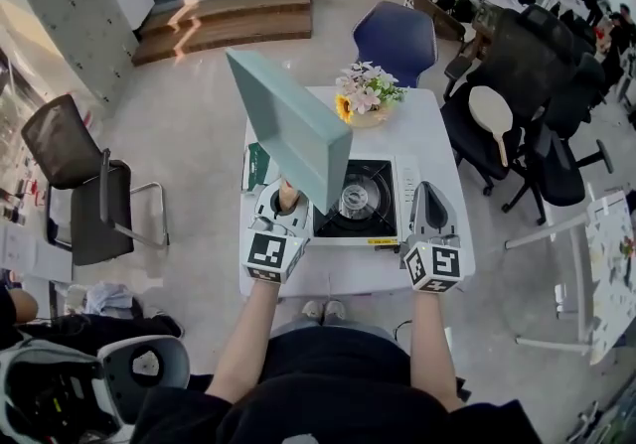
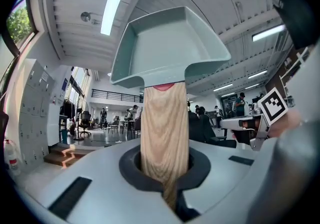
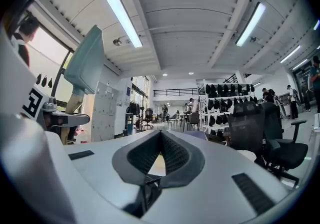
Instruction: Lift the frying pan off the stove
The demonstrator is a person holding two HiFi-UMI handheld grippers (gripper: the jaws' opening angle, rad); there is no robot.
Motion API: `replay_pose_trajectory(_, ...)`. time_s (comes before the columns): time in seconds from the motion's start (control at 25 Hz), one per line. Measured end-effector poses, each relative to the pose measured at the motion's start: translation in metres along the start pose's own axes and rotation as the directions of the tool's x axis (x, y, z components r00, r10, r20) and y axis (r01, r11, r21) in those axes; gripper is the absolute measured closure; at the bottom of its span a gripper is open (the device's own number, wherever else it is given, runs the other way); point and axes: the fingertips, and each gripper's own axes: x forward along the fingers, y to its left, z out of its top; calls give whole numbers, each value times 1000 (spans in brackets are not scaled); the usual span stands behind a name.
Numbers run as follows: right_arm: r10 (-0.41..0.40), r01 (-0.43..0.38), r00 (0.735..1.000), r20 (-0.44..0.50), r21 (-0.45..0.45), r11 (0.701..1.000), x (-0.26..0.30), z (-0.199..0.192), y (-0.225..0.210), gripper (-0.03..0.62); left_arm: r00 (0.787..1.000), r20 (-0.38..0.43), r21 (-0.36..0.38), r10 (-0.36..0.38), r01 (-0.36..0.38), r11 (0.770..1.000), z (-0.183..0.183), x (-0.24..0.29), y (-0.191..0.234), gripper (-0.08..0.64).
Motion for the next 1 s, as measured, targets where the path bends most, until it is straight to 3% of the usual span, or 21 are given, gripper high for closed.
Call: replay_pose_trajectory(1.0, 25, -25, 1000, -15, 0, 1000, -4, -2, 12, 592, 999, -11, 29, 34, -34, 999, 2, -11, 4, 546)
